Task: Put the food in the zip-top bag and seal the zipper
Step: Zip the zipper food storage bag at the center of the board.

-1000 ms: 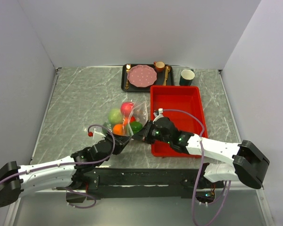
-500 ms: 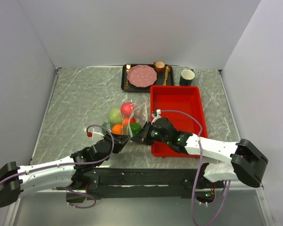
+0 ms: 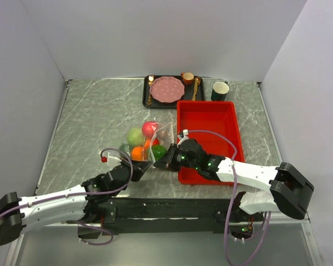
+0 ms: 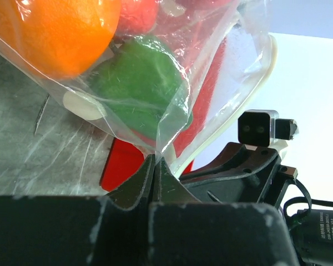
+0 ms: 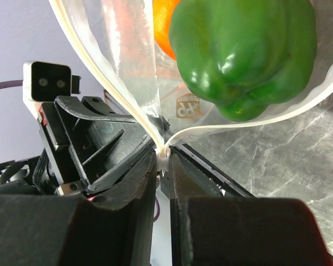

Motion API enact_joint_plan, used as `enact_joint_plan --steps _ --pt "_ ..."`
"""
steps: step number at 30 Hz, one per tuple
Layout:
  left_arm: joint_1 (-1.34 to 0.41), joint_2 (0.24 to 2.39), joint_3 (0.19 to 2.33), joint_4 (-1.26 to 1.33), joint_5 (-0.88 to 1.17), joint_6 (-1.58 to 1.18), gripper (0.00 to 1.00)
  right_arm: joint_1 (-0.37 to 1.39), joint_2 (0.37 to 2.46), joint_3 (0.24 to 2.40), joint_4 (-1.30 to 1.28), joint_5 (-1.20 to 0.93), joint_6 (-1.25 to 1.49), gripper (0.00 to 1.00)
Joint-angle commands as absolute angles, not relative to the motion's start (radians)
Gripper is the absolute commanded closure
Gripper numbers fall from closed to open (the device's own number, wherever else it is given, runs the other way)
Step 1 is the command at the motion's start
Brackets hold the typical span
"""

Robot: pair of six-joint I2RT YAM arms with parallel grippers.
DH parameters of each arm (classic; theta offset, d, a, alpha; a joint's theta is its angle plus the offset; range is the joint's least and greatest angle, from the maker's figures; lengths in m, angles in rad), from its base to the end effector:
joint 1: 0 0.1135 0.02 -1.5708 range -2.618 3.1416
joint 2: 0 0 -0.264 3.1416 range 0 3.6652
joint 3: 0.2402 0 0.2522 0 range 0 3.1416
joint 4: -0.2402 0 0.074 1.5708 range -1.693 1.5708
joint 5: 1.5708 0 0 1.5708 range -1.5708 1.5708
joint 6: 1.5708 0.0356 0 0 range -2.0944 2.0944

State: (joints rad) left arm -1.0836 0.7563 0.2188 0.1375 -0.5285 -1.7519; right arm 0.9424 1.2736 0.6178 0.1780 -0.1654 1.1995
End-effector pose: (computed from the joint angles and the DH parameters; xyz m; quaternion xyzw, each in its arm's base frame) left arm 0.0934 -0.1379 0.1800 -0.4002 0.7127 -0.4939 0.2965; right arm 0.1542 0.2221 0.2139 0.0666 0.8499 0.4884 0.1863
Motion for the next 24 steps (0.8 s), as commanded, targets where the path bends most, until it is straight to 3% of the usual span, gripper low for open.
enact_joint_plan --steps 1,24 --pt "-1.089 0.719 0.206 0.129 -0.535 -1.756 0.99 0.95 1.276 0.667 0.157 -0.117 1.169 1.0" --pt "-1.086 0.699 0.17 0.179 -0.439 -1.661 0.99 0.882 1.304 0.726 0.1 -0.132 1.091 1.0"
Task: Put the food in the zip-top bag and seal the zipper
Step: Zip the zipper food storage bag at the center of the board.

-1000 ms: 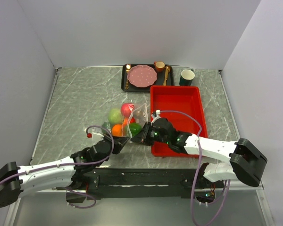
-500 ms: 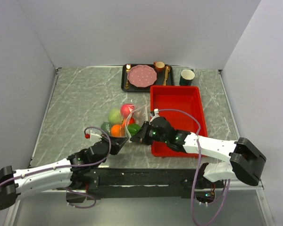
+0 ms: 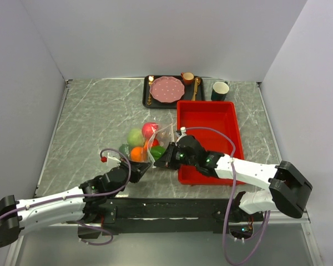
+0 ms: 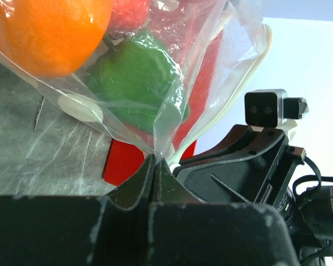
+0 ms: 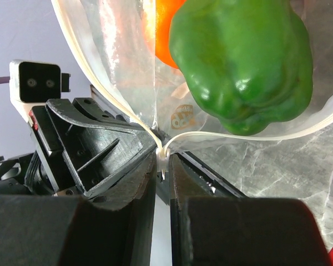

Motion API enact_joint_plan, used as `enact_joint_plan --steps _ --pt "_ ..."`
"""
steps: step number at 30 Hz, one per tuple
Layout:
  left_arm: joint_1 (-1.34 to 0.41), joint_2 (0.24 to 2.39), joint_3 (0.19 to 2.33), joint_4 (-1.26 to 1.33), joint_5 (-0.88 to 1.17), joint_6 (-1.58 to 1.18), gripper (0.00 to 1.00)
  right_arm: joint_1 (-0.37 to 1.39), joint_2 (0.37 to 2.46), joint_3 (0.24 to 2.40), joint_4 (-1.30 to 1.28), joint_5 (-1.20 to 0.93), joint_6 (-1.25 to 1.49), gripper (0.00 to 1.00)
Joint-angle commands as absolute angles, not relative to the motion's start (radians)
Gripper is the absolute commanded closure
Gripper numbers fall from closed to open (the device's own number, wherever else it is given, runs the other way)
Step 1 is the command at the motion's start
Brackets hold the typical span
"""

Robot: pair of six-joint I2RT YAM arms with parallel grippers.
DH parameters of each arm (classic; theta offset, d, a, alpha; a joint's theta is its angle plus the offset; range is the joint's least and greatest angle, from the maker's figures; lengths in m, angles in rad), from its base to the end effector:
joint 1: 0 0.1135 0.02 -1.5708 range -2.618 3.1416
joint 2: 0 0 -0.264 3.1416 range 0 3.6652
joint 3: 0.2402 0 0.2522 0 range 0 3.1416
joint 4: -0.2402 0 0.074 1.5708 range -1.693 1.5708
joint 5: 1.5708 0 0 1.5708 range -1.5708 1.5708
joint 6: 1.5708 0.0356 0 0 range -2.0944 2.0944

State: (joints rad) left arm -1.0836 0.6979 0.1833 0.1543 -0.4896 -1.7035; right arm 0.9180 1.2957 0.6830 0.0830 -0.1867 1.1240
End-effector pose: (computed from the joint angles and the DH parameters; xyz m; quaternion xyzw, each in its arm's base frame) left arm 0.0893 -0.1328 0.1776 -0.3747 0.7178 -0.5082 0.2935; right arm 0.1631 0.2242 0.2207 0.0427 0.8640 0.4645 0.1898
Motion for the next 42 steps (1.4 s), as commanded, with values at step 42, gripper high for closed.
enact_joint_plan --steps 42 --pt "-1.085 0.655 0.164 0.146 -0.474 -1.717 0.85 1.006 1.264 0.489 0.442 -0.092 1.52 1.0"
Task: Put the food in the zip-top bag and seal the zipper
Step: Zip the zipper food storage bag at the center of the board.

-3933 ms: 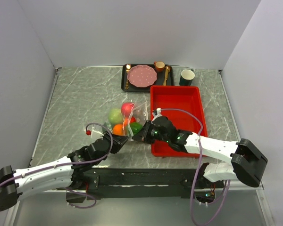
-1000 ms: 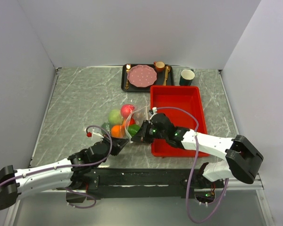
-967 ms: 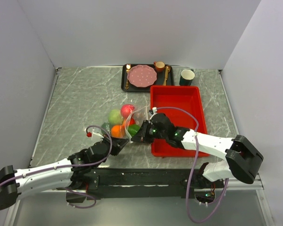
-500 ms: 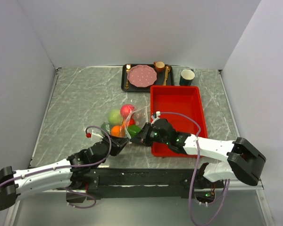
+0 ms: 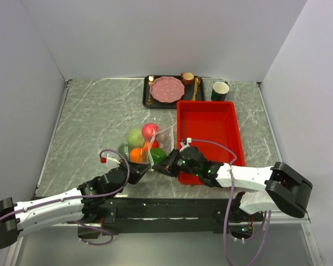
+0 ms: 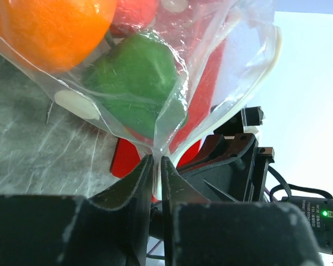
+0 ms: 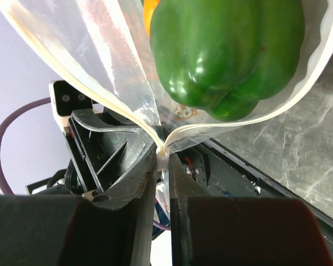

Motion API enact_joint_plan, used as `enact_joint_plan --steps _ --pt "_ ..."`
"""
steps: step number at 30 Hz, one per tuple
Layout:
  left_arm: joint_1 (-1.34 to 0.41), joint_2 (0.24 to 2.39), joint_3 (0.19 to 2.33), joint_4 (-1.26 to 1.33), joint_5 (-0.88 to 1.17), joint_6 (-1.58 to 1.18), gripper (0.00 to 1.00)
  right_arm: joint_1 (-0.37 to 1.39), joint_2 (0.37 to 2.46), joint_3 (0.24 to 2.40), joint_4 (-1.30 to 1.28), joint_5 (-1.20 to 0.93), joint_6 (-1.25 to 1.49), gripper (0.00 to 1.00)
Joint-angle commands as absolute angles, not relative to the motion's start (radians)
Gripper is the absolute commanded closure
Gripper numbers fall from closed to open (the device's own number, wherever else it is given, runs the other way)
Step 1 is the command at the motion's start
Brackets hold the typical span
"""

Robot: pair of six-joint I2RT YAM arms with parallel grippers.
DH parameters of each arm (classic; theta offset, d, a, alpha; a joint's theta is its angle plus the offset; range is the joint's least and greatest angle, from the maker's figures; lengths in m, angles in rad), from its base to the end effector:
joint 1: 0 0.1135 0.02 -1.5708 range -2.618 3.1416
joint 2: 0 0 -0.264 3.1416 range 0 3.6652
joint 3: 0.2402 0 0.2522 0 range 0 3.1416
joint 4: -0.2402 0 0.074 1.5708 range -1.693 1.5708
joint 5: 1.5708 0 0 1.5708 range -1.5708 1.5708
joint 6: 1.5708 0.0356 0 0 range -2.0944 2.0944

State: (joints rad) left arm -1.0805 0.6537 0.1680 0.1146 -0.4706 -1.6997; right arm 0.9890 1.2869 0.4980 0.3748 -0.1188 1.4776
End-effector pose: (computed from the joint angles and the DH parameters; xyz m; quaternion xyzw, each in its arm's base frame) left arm 0.0866 -0.1279 0.1744 -0.3699 0.7244 -0.5054 0.2880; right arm 0.1401 0.2207 0.1914 0.1707 0.8189 0.5314 0.1338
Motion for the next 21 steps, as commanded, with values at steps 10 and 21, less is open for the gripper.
enact_joint_plan --steps 10,21 --pt "-1.085 0.634 0.178 0.124 -0.474 -1.675 0.99 1.011 1.312 0.517 0.413 -0.123 1.517 1.0" --pt "-1.083 0.537 0.118 0.133 -0.411 -1.646 0.99 0.989 1.33 0.56 0.382 -0.15 1.443 1.0"
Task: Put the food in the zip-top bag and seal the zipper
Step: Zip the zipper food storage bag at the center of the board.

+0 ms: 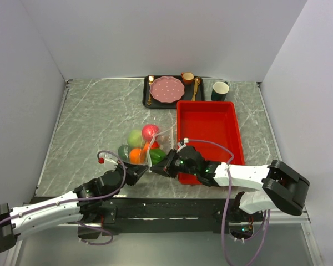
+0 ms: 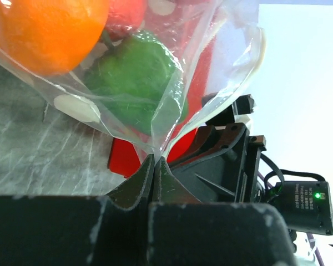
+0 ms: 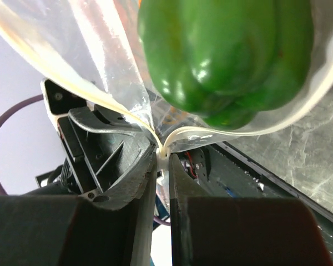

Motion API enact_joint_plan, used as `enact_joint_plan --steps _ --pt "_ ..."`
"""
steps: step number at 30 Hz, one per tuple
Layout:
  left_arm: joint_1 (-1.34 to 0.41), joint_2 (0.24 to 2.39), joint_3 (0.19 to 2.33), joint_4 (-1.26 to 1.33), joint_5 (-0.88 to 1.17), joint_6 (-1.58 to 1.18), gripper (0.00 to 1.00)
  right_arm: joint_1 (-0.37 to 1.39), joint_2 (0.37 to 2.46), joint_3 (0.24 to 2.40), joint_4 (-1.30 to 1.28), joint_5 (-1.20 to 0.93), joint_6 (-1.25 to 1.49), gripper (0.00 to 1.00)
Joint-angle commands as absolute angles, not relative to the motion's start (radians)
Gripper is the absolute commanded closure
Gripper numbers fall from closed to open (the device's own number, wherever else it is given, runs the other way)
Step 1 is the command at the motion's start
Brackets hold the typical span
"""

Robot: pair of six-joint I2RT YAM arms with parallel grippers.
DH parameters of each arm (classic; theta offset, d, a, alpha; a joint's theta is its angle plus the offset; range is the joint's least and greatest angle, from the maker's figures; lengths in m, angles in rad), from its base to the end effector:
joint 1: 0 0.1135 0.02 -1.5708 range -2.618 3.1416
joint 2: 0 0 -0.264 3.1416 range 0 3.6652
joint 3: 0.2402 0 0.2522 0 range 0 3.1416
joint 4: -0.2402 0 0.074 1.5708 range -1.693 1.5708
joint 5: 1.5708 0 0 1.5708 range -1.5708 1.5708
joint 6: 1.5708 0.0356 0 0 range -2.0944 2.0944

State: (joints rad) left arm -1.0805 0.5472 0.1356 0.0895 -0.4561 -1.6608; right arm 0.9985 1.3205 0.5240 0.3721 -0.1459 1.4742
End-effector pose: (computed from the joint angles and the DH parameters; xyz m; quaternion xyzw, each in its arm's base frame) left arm 0.0814 -0.1193 0.1743 -0.3527 0.7195 -0.5216 0.2930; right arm 0.1410 0.2284 0.1911 0.1590 0.8237 0.5310 0.1197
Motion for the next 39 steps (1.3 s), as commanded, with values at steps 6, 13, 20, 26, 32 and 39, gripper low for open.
enact_joint_plan --steps 6,13,20,26,32,39 --pt "-1.085 0.564 0.129 0.147 -0.373 -1.611 0.99 0.963 1.321 0.508 0.5 -0.176 1.473 1.0" --pt "-1.085 0.563 0.1 0.216 -0.302 -1.574 0.99 0.931 1.278 0.528 0.41 -0.16 1.417 1.0" --pt "-1.083 0.537 0.081 0.245 -0.236 -1.537 0.99 0.9 1.281 0.515 0.422 -0.195 1.405 1.0" --pt "-1.083 0.522 0.049 0.276 -0.196 -1.528 0.99 0.885 1.308 0.545 0.4 -0.238 1.376 1.0" --pt "-1.081 0.546 0.058 0.249 -0.16 -1.525 0.99 0.896 1.266 0.569 0.325 -0.151 1.33 1.0" --pt "-1.054 0.548 0.073 0.221 -0.236 -1.543 0.99 1.006 1.076 0.562 0.075 0.021 1.288 1.0"
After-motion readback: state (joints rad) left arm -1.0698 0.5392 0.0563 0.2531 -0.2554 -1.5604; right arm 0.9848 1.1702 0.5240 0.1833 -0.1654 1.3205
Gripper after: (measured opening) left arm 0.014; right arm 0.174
